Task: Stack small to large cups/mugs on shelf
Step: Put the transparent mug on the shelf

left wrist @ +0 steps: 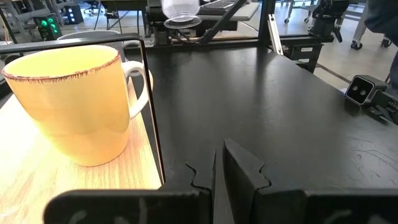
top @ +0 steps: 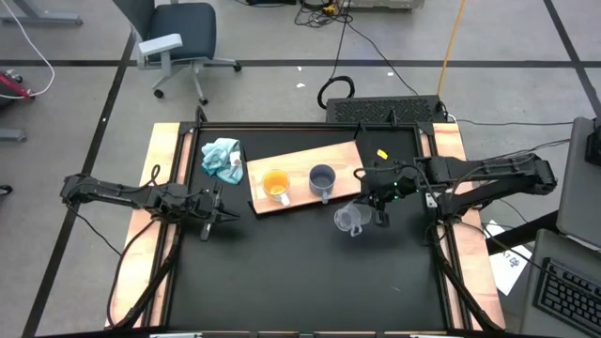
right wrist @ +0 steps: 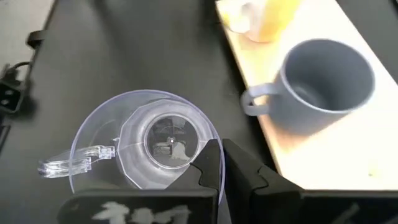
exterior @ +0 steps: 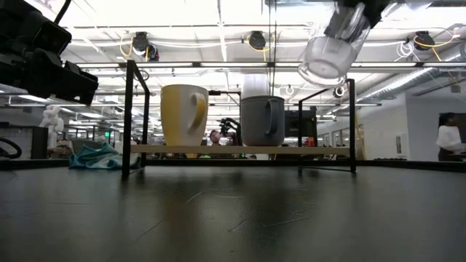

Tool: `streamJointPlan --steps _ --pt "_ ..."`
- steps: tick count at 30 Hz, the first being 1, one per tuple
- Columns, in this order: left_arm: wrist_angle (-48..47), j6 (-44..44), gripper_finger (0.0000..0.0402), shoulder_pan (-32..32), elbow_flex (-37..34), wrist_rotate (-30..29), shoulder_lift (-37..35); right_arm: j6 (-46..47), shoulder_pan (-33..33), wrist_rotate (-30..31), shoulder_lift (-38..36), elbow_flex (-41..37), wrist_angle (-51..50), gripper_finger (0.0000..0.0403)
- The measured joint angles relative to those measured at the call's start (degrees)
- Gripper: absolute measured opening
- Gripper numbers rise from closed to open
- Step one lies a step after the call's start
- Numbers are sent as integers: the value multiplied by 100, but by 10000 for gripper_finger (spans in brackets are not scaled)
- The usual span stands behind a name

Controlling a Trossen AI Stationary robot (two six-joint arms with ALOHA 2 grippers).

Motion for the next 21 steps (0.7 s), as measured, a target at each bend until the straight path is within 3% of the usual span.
streamJointPlan --steps 8,21 --pt "1 5 33 1 0 -32 0 -84 -594 -48 28 0 -736 0" --pt "3 -4 33 0 0 -157 0 -383 -621 -223 26 0 -673 0"
